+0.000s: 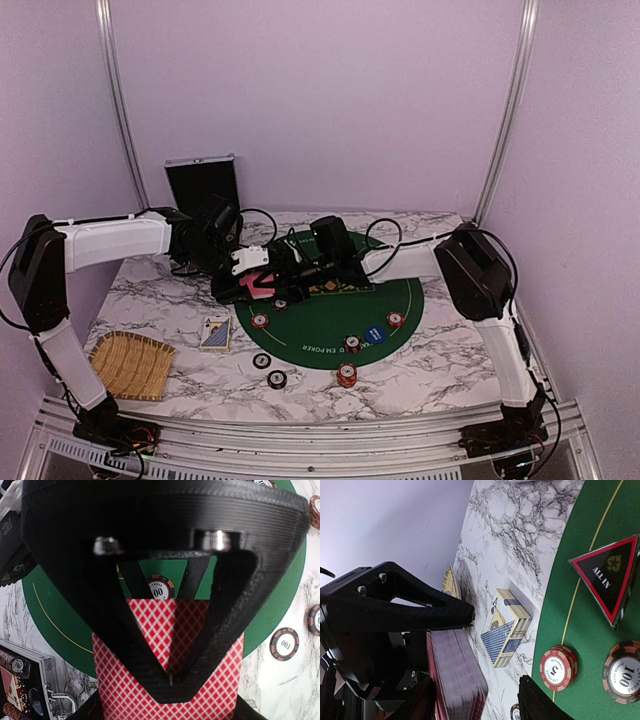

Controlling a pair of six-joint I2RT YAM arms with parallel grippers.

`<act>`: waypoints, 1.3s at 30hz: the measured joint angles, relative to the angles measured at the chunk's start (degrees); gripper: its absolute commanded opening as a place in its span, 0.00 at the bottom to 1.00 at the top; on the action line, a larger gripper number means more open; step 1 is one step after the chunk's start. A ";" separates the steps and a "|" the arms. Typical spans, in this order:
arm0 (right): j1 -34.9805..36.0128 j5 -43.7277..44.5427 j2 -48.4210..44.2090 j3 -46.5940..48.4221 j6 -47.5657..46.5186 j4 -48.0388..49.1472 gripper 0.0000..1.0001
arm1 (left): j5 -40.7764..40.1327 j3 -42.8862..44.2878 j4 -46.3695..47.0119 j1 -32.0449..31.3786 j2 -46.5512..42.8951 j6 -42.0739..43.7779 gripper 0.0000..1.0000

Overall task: Distribute texas hold em gaming equipment
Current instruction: Pick up the poker card from the face-down deck piles.

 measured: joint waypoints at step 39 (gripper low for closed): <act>-1.53 2.91 -4.72 -0.57 -5.25 -8.09 0.13 | -0.11 -2.19 0.50 2.32 -1.14 -1.07 0.12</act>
